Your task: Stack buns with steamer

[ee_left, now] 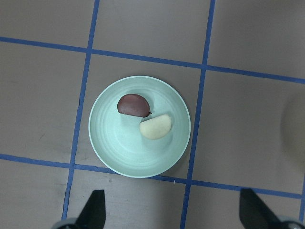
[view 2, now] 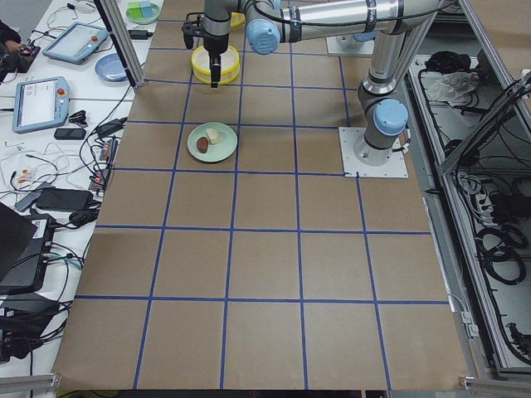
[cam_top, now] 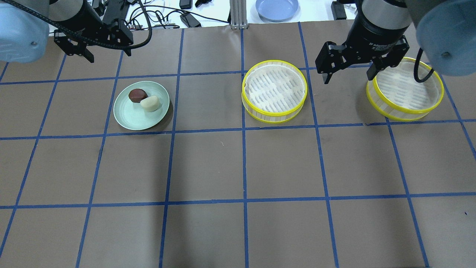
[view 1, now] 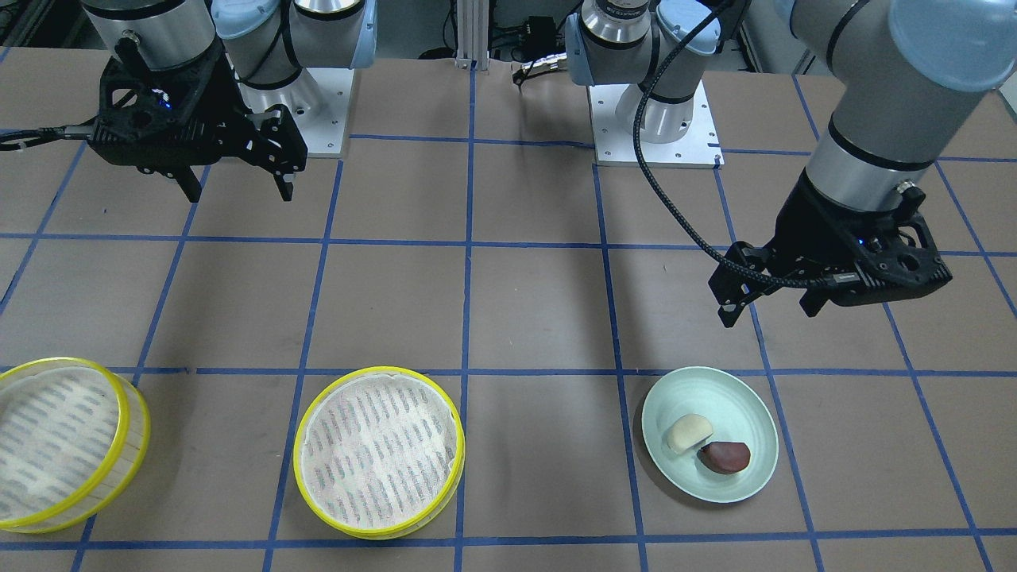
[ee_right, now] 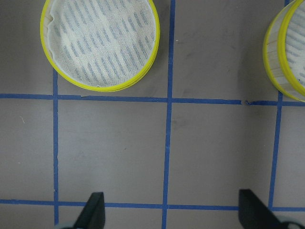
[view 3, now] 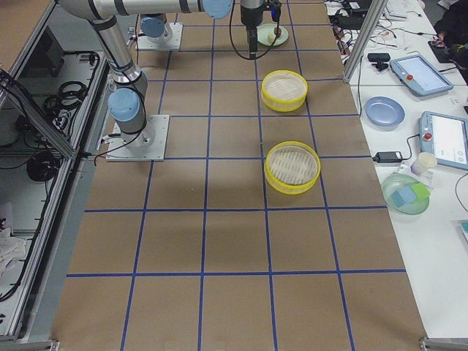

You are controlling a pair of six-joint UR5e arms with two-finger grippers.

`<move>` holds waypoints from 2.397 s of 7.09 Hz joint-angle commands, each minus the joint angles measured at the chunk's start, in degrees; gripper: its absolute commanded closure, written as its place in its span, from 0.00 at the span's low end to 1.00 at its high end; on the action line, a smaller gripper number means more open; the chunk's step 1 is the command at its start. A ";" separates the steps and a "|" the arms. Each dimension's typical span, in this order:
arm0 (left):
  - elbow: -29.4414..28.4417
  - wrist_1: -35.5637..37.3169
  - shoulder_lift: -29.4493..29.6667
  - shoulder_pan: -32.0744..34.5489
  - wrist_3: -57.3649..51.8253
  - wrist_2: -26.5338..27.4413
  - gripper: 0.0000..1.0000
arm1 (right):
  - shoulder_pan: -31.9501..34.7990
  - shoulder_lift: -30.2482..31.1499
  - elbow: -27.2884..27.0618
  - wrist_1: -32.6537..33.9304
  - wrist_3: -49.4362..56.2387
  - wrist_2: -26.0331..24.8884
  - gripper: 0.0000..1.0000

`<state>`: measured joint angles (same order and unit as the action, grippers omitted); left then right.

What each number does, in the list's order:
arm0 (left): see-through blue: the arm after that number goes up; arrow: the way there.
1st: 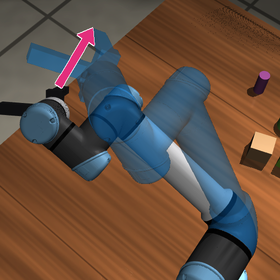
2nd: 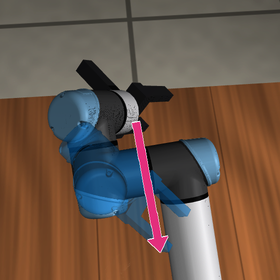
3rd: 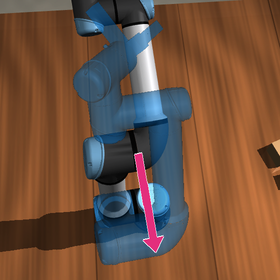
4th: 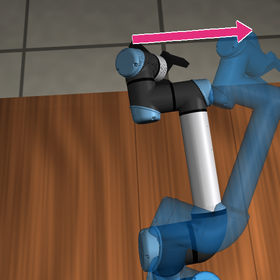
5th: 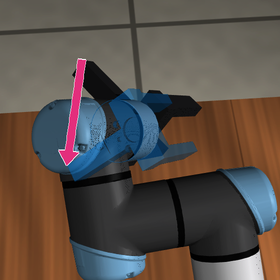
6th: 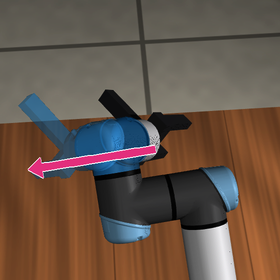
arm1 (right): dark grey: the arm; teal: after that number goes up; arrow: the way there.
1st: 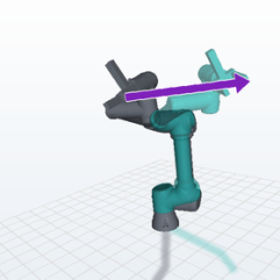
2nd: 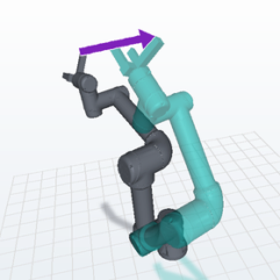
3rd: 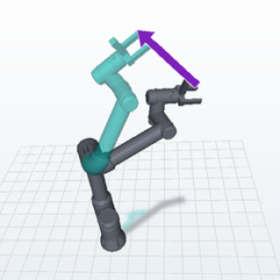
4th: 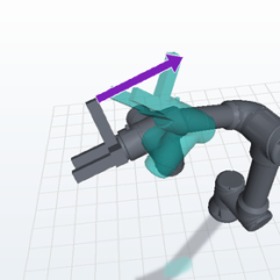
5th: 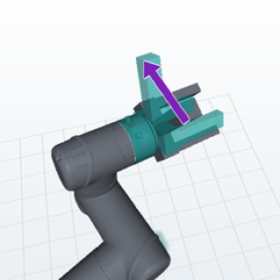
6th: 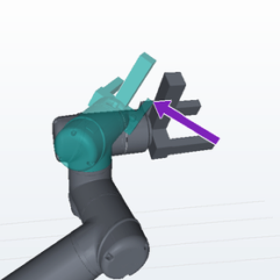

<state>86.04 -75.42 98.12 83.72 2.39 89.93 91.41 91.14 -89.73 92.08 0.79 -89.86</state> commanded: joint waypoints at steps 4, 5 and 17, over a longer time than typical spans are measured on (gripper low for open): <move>0.18 -0.78 1.45 -1.19 -0.46 -0.10 0.00 | -5.85 -2.88 -0.09 0.56 10.48 1.17 0.00; 0.53 1.91 4.07 -1.19 0.06 -0.19 0.00 | -10.68 -4.55 -0.09 0.91 16.99 1.09 0.00; 6.34 14.51 24.32 -6.20 1.39 -11.00 1.00 | -35.67 -34.71 4.57 35.27 34.70 0.12 0.00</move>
<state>92.53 -60.93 122.76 77.52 3.76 78.92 57.35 58.18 -86.06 126.89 33.44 -89.69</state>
